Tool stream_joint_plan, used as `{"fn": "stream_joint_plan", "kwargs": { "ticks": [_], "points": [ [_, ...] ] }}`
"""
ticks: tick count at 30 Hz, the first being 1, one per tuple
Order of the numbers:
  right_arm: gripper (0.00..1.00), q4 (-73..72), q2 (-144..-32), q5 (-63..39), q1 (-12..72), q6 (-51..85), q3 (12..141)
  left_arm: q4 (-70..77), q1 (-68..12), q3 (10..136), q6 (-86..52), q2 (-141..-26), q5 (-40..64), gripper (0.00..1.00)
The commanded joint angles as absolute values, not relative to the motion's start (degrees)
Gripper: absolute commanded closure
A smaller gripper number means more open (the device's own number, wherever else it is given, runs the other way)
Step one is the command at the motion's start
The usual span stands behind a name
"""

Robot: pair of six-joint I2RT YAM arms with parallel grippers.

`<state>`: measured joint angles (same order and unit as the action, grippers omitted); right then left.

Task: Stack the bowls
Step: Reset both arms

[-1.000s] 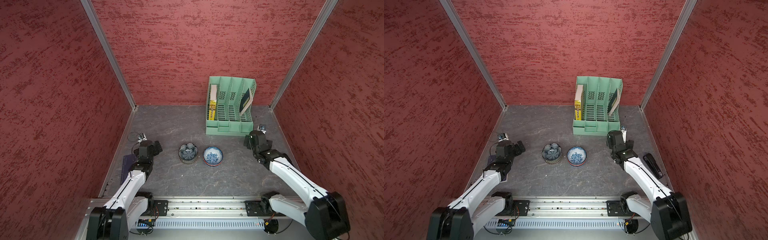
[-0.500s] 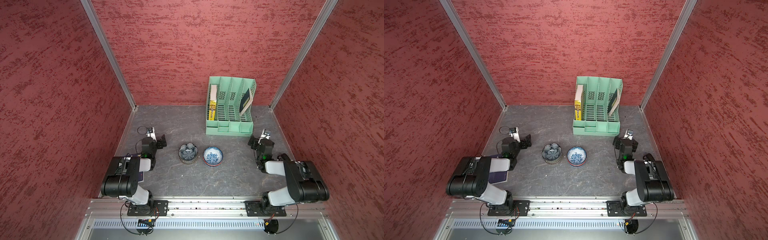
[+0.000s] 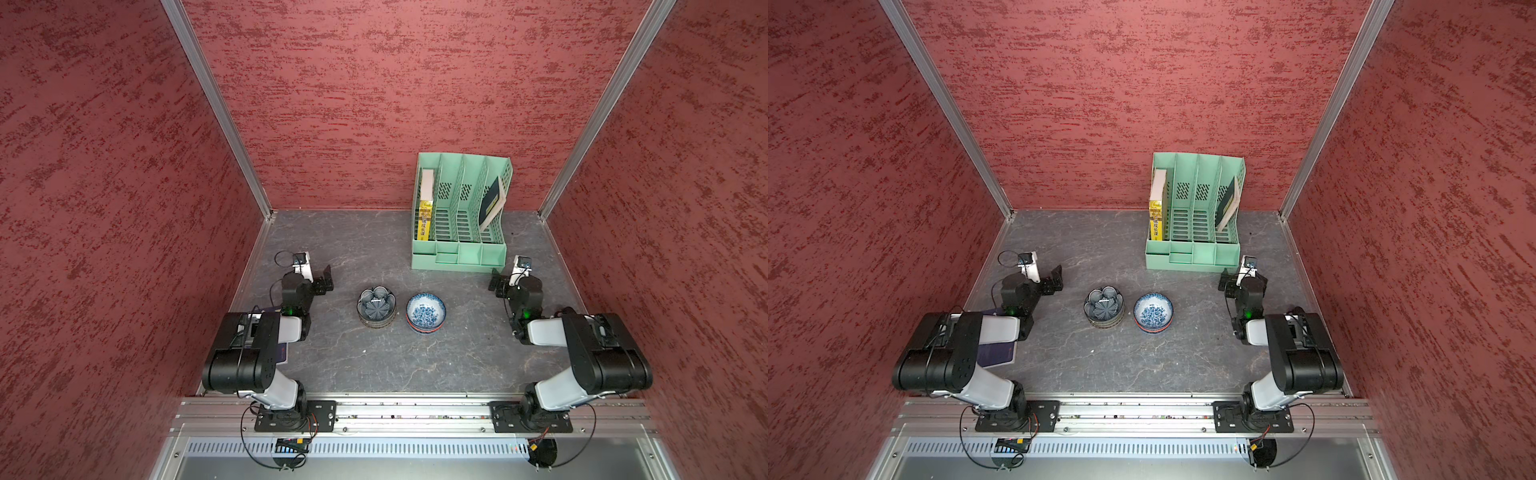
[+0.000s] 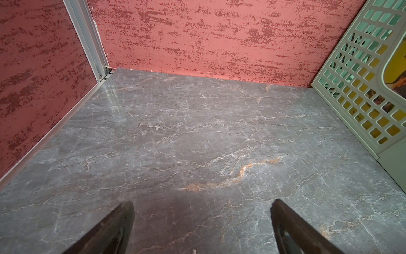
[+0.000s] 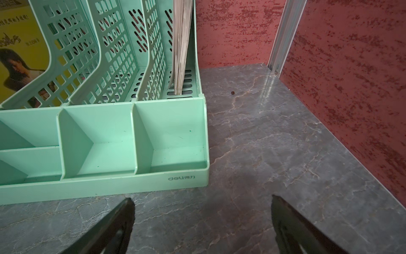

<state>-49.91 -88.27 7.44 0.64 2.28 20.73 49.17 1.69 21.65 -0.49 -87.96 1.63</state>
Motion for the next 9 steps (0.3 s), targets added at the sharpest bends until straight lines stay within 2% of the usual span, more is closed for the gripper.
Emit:
{"fn": "stream_joint_plan", "kwargs": {
  "ticks": [1, 9],
  "points": [
    [0.02, -52.02, -87.96, 6.13, 0.79, 1.59, 21.73, 50.8, 1.93, 21.8, 0.46, -87.88, 2.55, 0.0],
    [0.02, -51.77, -88.01, 5.18, 1.09, 0.69, 21.88, 50.81, 1.95, 21.8, 0.41, -87.84, 2.54, 0.0]
  ]
}}
